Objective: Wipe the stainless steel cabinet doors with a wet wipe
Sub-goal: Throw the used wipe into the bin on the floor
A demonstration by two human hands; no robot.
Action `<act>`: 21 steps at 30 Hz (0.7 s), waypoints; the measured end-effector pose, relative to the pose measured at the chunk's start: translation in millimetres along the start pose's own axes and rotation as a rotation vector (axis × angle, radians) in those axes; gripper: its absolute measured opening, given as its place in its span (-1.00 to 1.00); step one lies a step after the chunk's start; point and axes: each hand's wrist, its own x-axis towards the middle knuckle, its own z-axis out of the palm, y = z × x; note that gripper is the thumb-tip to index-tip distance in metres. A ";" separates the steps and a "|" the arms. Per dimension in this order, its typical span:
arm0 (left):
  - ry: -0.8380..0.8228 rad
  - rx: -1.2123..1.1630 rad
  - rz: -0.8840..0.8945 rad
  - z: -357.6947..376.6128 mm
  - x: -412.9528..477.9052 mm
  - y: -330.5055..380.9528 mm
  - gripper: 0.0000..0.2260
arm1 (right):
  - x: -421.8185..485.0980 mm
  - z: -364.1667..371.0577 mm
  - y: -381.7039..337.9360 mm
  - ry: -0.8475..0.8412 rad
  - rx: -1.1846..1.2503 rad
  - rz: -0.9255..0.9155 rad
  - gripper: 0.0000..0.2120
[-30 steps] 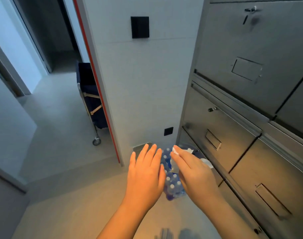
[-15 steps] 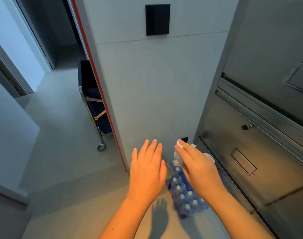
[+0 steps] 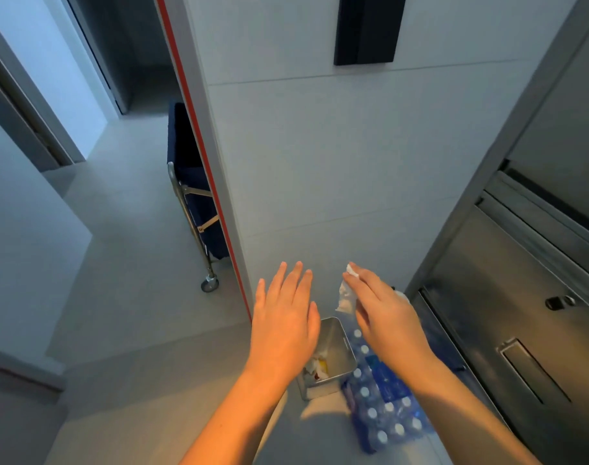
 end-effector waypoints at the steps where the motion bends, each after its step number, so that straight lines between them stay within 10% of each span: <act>1: 0.002 0.006 -0.012 3.1 4.3 -1.2 -0.58 | 2.6 6.0 5.2 -0.011 0.017 -0.001 -0.59; 21: -0.114 0.085 -0.282 160.3 52.8 6.9 -0.56 | 10.0 150.5 128.9 -0.342 0.264 -0.001 -0.44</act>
